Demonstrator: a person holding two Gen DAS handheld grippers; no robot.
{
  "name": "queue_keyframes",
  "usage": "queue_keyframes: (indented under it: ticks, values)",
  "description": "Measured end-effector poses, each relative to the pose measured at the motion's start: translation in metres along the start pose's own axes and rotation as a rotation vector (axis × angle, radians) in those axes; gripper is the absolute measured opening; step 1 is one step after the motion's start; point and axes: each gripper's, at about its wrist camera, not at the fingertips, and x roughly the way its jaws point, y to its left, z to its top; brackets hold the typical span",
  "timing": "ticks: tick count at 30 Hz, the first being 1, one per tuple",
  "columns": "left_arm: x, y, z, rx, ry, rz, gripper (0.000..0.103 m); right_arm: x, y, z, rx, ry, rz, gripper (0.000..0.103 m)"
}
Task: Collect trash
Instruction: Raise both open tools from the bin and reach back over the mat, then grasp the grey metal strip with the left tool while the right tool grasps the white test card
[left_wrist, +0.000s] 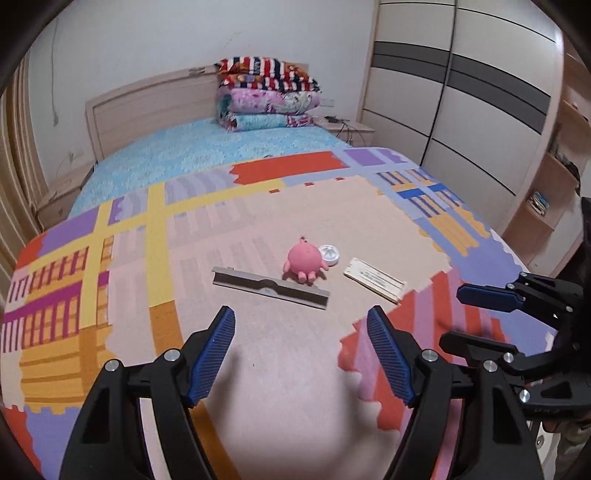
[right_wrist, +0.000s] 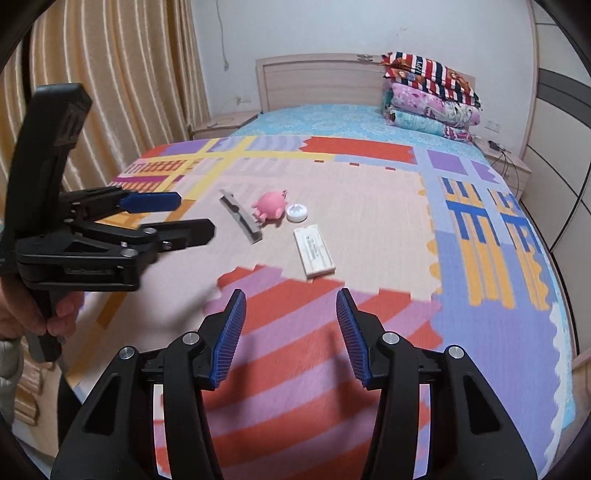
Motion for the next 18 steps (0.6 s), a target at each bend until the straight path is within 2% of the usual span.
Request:
queue_keyframes:
  ticks: [7,13,18]
  values:
    - [0.025,0.010,0.010,-0.067,0.031,-0.026,0.071,0.019,-0.004,0.014,-0.019,0.020,-0.022,0.050]
    - [0.040,0.011,0.008,-0.075,0.048,0.033,0.071,0.037,-0.004,0.020,-0.018,0.043,-0.038,0.050]
    - [0.046,0.012,0.010,-0.113,0.040,0.046,0.071,0.049,-0.008,0.023,-0.007,0.058,-0.040,0.050]
